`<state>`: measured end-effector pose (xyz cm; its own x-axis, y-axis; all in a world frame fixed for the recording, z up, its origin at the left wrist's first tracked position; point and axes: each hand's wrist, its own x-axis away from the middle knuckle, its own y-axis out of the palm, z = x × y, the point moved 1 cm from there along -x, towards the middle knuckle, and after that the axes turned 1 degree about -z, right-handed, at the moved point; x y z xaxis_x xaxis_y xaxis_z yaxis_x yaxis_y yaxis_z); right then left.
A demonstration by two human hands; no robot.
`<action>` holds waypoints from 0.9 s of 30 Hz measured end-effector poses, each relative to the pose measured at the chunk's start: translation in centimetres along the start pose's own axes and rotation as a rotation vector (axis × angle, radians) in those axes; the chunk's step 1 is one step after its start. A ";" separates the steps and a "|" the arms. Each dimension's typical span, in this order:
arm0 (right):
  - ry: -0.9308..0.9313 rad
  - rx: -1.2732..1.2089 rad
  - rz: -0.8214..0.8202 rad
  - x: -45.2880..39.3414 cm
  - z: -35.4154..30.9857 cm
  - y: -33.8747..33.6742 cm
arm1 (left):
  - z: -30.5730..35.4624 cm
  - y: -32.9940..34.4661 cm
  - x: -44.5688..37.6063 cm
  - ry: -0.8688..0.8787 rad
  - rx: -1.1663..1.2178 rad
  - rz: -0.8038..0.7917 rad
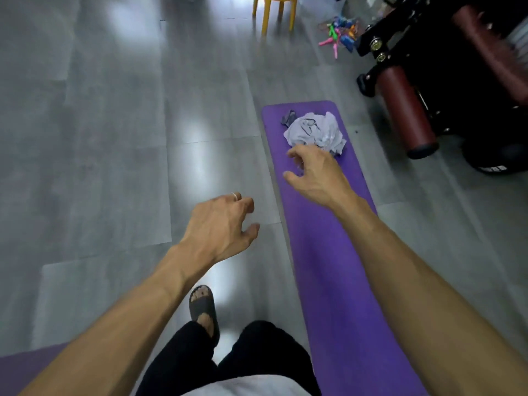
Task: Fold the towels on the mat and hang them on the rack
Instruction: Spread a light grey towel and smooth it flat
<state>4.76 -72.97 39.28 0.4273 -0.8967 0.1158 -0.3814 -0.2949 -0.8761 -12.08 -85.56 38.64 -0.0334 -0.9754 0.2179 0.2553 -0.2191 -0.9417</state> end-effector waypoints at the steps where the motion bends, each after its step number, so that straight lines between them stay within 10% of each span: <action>1: 0.027 -0.018 0.026 -2.0 0.4 -0.2 | -0.8 -0.4 -2.3 0.029 -0.011 -0.010; 13: 0.277 -0.120 0.125 -24.8 14.8 0.1 | -2.6 1.6 -32.1 0.203 -0.064 -0.145; 27: 0.473 -0.053 0.179 -48.0 44.2 14.1 | -1.9 25.5 -67.3 0.417 -0.109 -0.216</action>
<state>15.06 -19.49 0.68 -0.0622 -0.9824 0.1759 -0.4608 -0.1281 -0.8782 -5.17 -25.57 -0.53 -0.4652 -0.8286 0.3115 0.0974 -0.3976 -0.9124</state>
